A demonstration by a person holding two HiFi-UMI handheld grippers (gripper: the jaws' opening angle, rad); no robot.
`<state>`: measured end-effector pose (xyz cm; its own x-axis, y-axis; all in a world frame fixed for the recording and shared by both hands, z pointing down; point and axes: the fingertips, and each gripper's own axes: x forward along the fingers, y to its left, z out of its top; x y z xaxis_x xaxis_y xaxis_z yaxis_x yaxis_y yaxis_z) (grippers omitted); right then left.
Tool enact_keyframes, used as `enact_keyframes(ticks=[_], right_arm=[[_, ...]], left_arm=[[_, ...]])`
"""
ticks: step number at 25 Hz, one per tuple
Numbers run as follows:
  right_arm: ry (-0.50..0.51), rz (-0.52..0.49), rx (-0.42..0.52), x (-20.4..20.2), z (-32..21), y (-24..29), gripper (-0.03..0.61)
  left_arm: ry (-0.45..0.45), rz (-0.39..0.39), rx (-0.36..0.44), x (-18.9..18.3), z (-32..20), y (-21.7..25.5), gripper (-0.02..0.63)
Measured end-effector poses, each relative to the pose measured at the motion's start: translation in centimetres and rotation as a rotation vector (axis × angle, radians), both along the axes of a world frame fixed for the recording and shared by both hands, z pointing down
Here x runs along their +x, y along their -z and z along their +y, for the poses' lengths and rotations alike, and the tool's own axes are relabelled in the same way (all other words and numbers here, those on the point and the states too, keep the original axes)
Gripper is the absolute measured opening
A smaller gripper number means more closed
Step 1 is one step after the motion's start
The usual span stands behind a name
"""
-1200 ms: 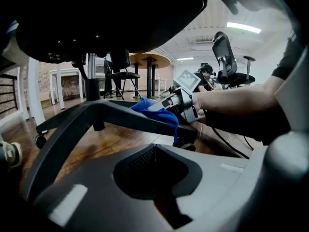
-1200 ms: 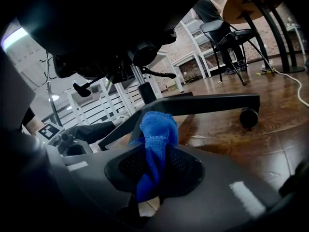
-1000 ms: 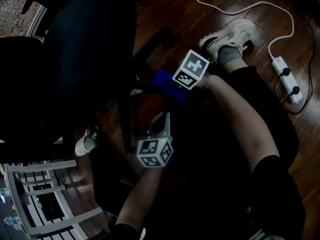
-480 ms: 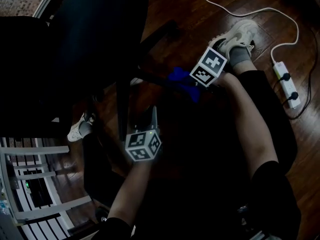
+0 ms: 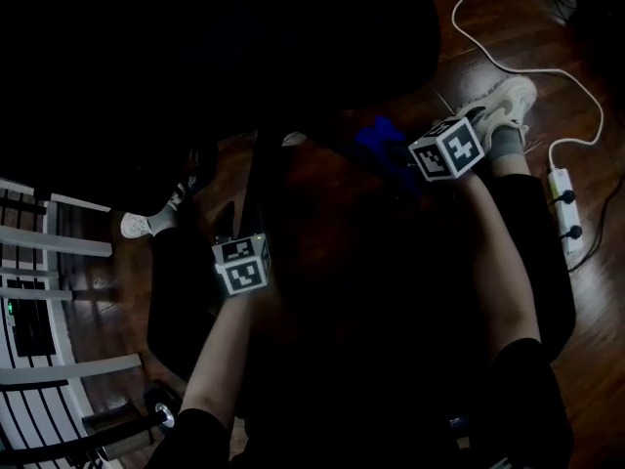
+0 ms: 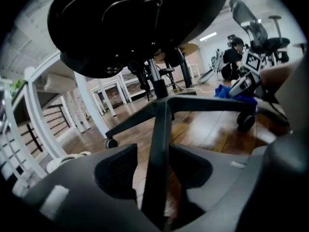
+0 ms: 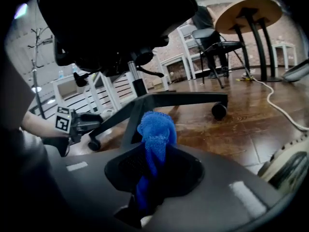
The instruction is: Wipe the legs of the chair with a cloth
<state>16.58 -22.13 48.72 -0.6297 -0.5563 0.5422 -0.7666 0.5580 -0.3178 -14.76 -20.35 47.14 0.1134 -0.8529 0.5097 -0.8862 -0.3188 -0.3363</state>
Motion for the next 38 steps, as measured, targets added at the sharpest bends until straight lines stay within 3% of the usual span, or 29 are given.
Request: enact_keyframes(ticks=[2,5,7,8,9,11,13,18,23,29,34,36,38], right_arm=[[-0.030,0.046,-0.035,-0.6,-0.2,-1.1,0.092],[-0.039,0.091,-0.167,-0.4,1.0,-4.1,0.086],[-0.059,0.041,-0.220,0.1,1.4,-4.7,0.084],[-0.062,0.014,-0.222,0.2,1.5,-4.5,0.083],[-0.065,-0.005,-0.217,0.2,1.5,-4.4,0.083],[-0.074,-0.015,-0.208,0.4,1.6,-4.1,0.078],[-0.087,-0.051,-0.239,0.3,1.7,-4.0,0.071],[-0.142,-0.264,-0.358,0.4,2.4,-3.9,0.063],[-0.236,-0.363,-0.346,1.4,2.8,-3.5,0.063],[-0.331,-0.344,-0.304,2.8,3.6,-3.3,0.064],[-0.314,-0.314,-0.279,0.8,4.5,-3.0,0.064],[-0.295,-0.284,-0.271,-0.5,5.1,-3.0,0.064],[-0.270,-0.238,-0.258,-2.0,5.7,-2.6,0.067]], left_arm=[[-0.012,-0.081,-0.029,-1.0,-0.6,-1.0,0.242],[-0.076,-0.082,-0.102,-0.3,-1.1,-3.2,0.265],[-0.107,-0.083,-0.174,0.2,-1.3,-4.6,0.258],[-0.123,-0.086,-0.214,0.3,-1.3,-5.3,0.241],[-0.137,-0.087,-0.249,0.4,-1.3,-6.0,0.173],[-0.152,-0.083,-0.283,0.5,-1.3,-6.4,0.167],[-0.142,-0.071,-0.290,0.5,-1.4,-6.4,0.163],[-0.128,-0.064,-0.303,1.0,-1.3,-6.4,0.160],[-0.171,-0.070,-0.318,1.9,-2.4,-6.7,0.158],[-0.281,-0.087,-0.352,3.8,-4.8,-6.8,0.158],[-0.352,-0.102,-0.356,3.7,-7.8,-6.7,0.160],[-0.409,-0.125,-0.339,3.3,-9.0,-6.7,0.163],[-0.435,-0.165,-0.265,2.6,-10.1,-5.9,0.180]])
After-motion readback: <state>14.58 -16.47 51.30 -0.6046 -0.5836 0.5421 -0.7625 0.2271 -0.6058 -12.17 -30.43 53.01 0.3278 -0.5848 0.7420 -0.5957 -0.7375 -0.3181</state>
